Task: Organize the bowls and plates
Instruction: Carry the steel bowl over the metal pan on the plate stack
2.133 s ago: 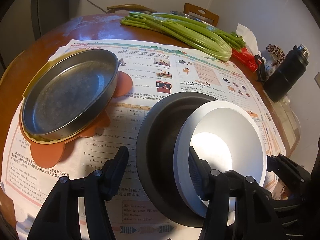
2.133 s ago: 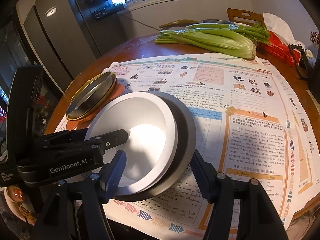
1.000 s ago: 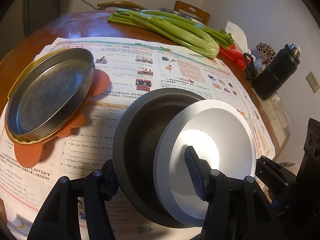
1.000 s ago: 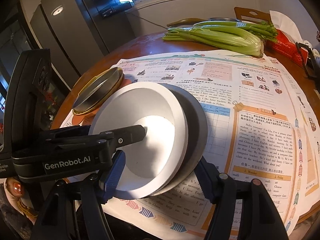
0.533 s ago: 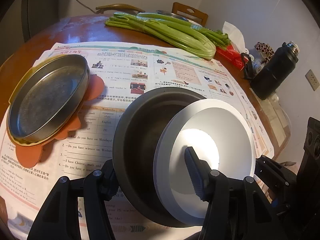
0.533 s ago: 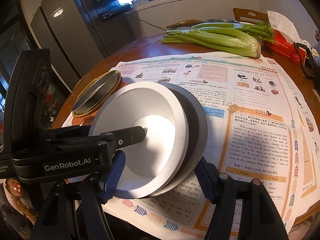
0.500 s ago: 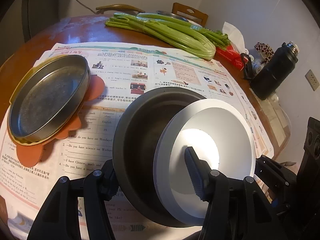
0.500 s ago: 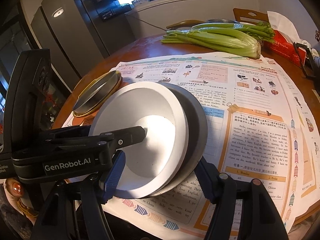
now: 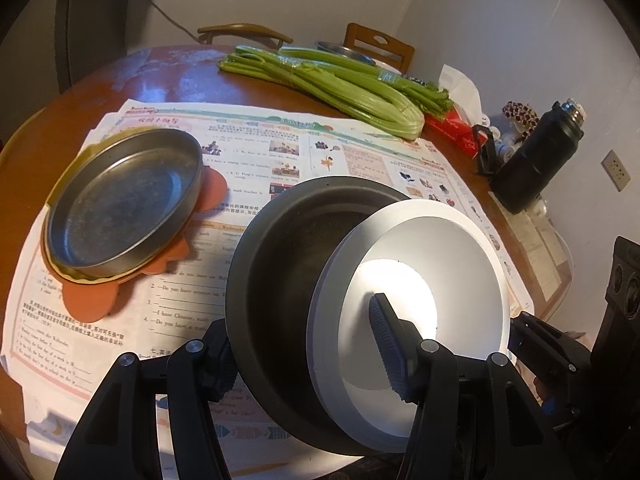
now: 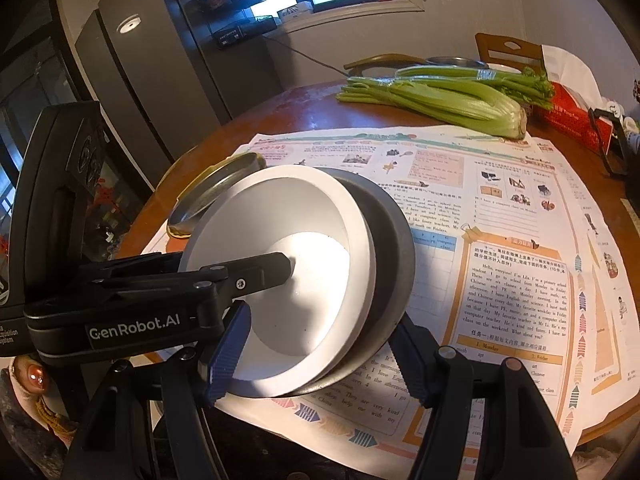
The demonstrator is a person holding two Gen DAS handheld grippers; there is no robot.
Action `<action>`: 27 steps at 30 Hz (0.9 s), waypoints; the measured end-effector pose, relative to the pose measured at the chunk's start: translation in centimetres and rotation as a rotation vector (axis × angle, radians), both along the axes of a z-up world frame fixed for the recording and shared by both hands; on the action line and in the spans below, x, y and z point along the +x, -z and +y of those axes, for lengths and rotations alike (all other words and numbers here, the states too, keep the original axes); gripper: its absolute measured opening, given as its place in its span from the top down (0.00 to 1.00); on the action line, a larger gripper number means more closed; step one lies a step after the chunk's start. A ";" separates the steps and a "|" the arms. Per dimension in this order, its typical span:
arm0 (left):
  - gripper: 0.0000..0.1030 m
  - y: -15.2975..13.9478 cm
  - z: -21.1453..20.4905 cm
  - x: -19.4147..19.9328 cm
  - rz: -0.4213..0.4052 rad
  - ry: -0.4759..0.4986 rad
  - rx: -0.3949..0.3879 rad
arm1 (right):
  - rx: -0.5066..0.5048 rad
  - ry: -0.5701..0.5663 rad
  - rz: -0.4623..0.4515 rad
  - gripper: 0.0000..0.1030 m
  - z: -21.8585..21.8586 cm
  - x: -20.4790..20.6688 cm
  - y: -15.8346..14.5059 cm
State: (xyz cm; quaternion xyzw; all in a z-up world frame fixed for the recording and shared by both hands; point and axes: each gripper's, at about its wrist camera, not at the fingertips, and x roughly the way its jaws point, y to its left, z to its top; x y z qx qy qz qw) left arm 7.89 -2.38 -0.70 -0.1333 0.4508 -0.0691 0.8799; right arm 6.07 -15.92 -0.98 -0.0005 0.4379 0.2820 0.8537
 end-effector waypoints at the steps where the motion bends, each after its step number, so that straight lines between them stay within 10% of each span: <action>1: 0.42 -0.1 0.2 -0.1 -0.002 -0.002 -0.002 | -0.002 0.000 -0.004 0.34 0.2 -0.1 -0.2; 27: 0.42 -3.6 4.1 -3.0 -0.090 -0.071 -0.008 | -0.041 -0.070 -0.098 0.34 4.7 -1.6 -3.7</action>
